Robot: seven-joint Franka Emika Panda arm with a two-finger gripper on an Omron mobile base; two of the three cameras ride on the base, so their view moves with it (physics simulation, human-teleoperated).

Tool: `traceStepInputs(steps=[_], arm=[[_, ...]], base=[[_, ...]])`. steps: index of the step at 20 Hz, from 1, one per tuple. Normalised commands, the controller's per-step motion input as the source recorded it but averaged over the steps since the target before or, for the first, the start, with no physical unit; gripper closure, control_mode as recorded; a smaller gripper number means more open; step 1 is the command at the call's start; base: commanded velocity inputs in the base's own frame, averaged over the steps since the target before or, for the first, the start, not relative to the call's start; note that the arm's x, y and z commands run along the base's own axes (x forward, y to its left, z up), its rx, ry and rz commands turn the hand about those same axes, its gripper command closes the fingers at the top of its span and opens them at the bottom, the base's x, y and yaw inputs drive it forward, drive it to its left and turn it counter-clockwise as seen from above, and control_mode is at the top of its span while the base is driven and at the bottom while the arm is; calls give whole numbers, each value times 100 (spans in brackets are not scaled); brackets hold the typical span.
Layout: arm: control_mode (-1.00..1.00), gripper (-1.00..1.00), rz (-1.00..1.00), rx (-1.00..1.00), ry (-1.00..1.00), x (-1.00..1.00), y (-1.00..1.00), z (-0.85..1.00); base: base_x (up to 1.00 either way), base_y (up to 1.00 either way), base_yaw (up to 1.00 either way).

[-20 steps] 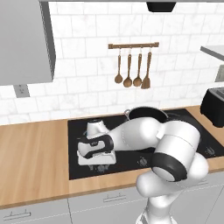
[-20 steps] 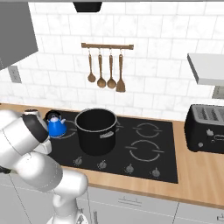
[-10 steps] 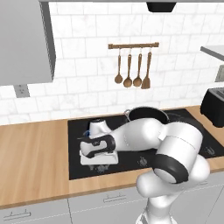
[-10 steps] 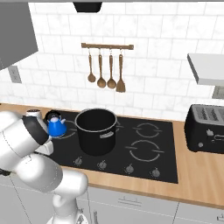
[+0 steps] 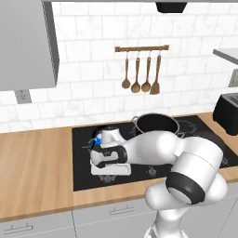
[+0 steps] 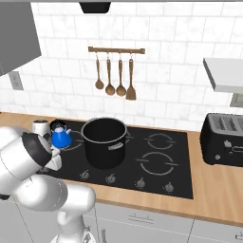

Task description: Pick the kettle from the counter and place it on a stove burner. Then turn the burner on.

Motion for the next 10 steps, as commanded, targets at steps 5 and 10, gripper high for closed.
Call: traceStepInputs(steps=[5,10], arm=[[-100,100,0,0,0,-4,0,-1],[-100,100,0,0,0,0,0,0]], base=[[0,0,0],[0,0,0]])
